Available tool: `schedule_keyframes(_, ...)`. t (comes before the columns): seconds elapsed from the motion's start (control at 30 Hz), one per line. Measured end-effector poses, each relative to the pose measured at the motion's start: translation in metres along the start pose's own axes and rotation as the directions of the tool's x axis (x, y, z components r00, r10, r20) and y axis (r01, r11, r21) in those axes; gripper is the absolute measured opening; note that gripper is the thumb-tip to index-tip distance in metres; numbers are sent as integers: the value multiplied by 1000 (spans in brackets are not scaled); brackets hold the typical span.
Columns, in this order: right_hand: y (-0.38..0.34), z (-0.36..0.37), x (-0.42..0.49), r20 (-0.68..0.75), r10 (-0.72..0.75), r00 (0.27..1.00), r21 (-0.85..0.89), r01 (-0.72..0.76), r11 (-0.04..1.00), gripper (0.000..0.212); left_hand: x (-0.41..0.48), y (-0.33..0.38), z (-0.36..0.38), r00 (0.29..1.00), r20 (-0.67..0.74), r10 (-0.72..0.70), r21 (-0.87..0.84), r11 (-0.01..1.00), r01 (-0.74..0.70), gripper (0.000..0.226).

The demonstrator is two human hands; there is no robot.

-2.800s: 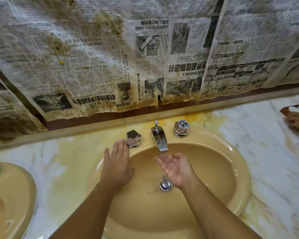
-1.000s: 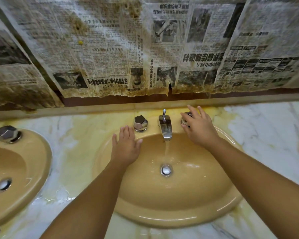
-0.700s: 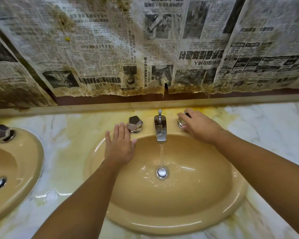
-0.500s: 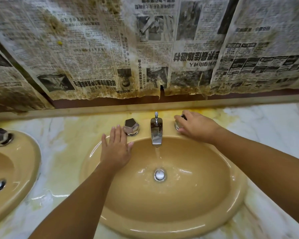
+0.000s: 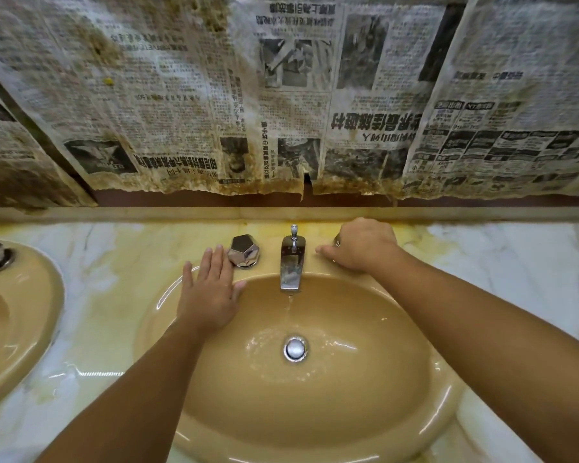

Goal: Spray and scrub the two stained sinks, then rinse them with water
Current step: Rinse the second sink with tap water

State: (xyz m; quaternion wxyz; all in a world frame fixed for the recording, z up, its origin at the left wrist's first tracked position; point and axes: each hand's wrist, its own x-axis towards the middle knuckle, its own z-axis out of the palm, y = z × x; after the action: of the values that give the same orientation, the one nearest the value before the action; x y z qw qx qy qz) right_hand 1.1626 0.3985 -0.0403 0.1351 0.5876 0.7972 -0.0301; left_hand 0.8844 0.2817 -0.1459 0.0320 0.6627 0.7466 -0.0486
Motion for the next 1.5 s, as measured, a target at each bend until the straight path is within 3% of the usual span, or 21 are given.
schedule_keyframes(0.07,13,7,-2,-44,-225,973,-24,224,974,66,0,-1,0,1000,-17,1,2,1000,-1,90)
schedule_keyframes(0.13,32,20,1,-38,-500,865,-82,496,864,56,1,-1,-1,1000,-14,8,10,1000,-8,89)
schedule_keyframes(0.2,41,32,7,-28,-585,811,-138,576,806,39,1,-2,-2,1000,-6,23,11,1000,-23,89)
schedule_keyframes(0.4,21,51,11,-207,-430,879,-153,405,901,26,3,-5,4,999,-40,30,2,1000,-30,86)
schedule_keyframes(0.63,12,53,8,-238,-343,909,-69,337,939,25,2,-3,4,999,-37,16,19,1000,-15,87)
schedule_keyframes(0.87,-1,62,3,-296,-136,946,116,177,977,27,1,-3,3,999,-43,19,12,1000,-18,86)
schedule_keyframes(1.0,-15,66,-3,-329,18,944,313,91,945,32,1,-3,1,999,-35,20,13,1000,-19,85)
schedule_keyframes(1.23,-37,101,-54,-382,99,919,497,114,860,60,-9,-8,-2,998,0,55,-14,998,-55,66)
schedule_keyframes(1.43,-57,103,-100,-305,99,947,644,128,754,68,-52,-1,0,997,-66,49,-272,960,-65,78)
schedule_keyframes(1.5,-68,103,-115,-255,85,963,686,119,718,67,-65,2,-2,997,-65,51,-324,944,-69,73)
